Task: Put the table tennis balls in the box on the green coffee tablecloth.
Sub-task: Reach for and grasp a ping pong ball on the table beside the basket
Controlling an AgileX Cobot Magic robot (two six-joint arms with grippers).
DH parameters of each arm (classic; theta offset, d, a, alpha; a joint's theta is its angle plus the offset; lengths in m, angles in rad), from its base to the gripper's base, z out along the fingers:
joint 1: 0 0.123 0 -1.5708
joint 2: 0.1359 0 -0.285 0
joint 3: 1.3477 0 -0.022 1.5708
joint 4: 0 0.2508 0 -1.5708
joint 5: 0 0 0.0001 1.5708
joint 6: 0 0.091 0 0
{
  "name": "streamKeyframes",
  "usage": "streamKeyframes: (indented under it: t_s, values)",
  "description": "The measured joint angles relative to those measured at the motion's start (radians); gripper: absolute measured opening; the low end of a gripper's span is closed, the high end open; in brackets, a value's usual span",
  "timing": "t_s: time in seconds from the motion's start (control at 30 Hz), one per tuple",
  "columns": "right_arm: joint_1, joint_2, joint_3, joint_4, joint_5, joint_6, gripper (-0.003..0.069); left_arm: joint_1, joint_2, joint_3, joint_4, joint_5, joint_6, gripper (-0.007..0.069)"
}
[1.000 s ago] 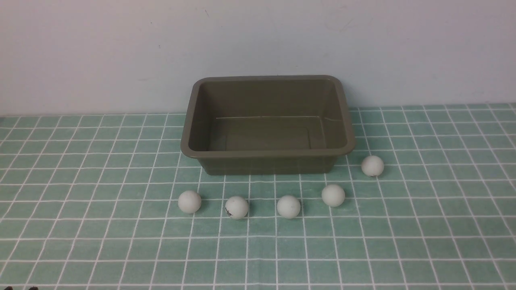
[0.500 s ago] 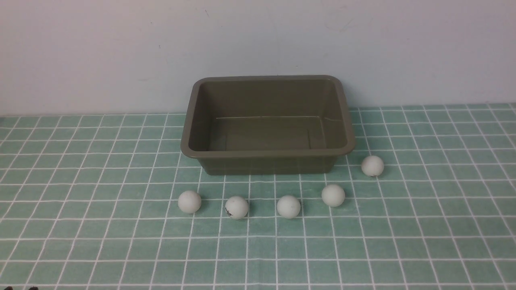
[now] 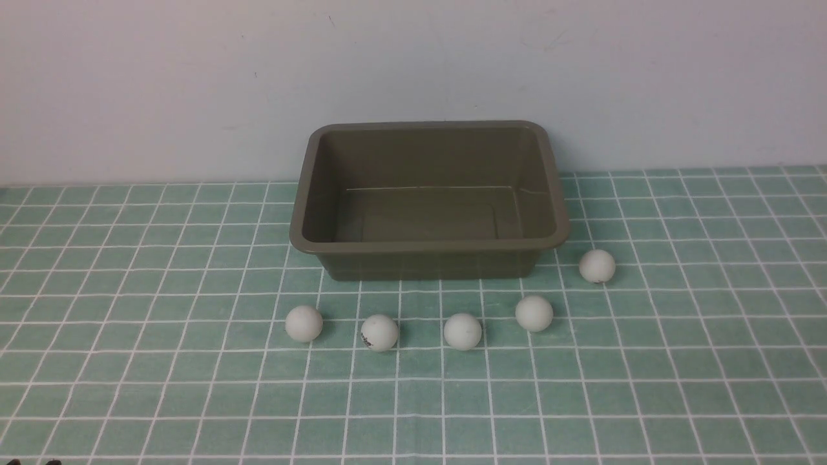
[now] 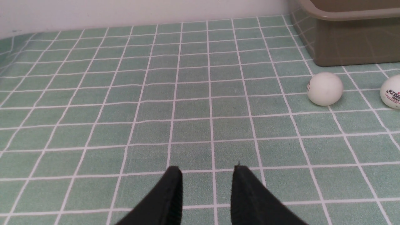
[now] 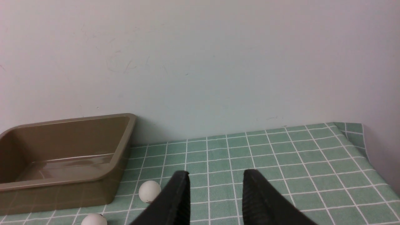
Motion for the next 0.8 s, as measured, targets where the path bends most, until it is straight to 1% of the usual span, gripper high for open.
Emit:
streamKeyframes:
  t_s: [0.1, 0.3, 0.37, 0.53, 0.67, 0.73, 0.8]
  values:
    - [0.0, 0.0, 0.0, 0.0, 0.003, 0.0, 0.0223, 0.0, 0.0, 0.002, -0.03, -0.012, -0.015, 0.0206]
    - [0.0, 0.0, 0.0, 0.0, 0.009, -0.006, 0.0223, 0.0, 0.0, 0.003, -0.272, -0.109, -0.103, 0.0206]
    - [0.0, 0.0, 0.0, 0.0, 0.01, -0.009, 0.0223, 0.0, 0.0, 0.003, -0.333, -0.133, -0.112, 0.0206]
    - [0.0, 0.0, 0.0, 0.0, 0.01, -0.011, 0.0223, 0.0, 0.0, 0.003, -0.439, -0.166, -0.118, 0.0206]
    - [0.0, 0.0, 0.0, 0.005, 0.01, -0.011, 0.0223, 0.0, 0.0, 0.002, -0.492, -0.197, -0.108, 0.0206]
    - [0.0, 0.0, 0.0, 0.025, 0.01, -0.011, 0.0223, 0.0, 0.0, -0.017, -0.497, -0.175, -0.073, 0.0206]
    - [0.0, 0.0, 0.0, 0.047, 0.01, -0.012, 0.0223, 0.0, 0.0, -0.084, -0.498, -0.115, -0.008, 0.0208]
